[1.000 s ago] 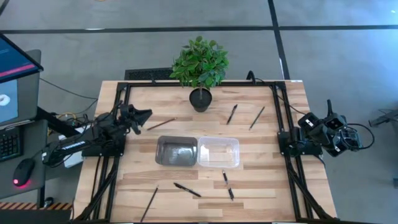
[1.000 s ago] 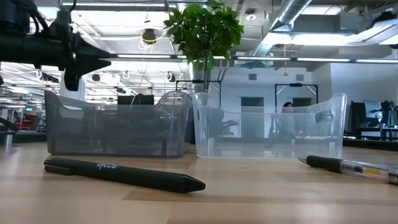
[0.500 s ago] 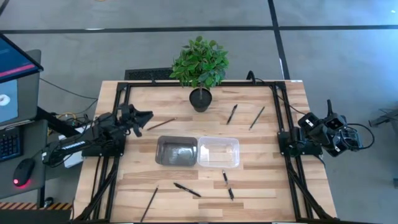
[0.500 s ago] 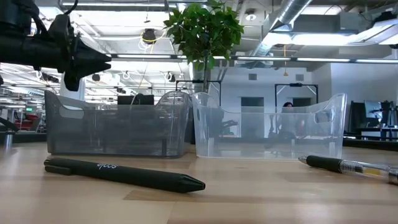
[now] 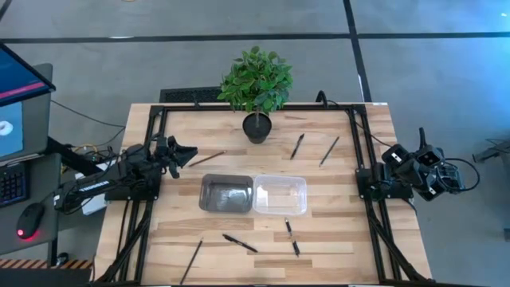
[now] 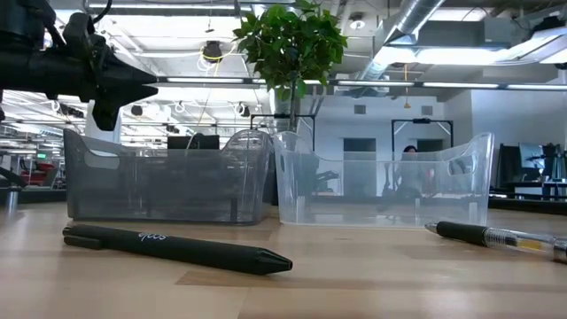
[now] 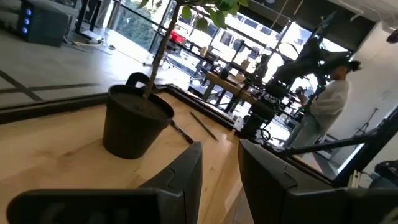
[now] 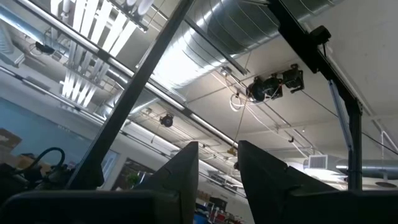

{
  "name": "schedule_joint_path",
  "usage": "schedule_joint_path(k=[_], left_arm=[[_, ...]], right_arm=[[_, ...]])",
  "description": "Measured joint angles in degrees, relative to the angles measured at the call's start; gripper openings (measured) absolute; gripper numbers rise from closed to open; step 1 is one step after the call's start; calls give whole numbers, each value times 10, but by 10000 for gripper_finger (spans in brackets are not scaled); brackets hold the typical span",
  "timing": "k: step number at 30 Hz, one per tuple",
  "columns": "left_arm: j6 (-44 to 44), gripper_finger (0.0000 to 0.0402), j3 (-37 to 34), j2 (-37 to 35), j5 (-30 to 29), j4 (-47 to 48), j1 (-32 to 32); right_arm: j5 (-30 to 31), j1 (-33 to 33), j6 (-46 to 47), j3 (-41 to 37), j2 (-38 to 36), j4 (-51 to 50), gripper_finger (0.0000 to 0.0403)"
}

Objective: Sort pens & pencils
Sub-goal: Put the top right black pen into the transparent bin

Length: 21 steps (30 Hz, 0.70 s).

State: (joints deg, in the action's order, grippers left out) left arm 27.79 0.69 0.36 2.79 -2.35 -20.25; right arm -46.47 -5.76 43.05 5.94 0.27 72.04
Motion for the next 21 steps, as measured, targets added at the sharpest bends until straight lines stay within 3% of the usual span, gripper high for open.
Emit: schedule_joint_path(k=[17, 21], left_arm=[[-19, 94, 0, 0, -1, 2, 0], [-31, 94, 0, 0, -2, 2, 0]], right_arm=[[0, 0, -1, 0, 0, 0, 139], [2, 0, -35, 0, 0, -2, 137]])
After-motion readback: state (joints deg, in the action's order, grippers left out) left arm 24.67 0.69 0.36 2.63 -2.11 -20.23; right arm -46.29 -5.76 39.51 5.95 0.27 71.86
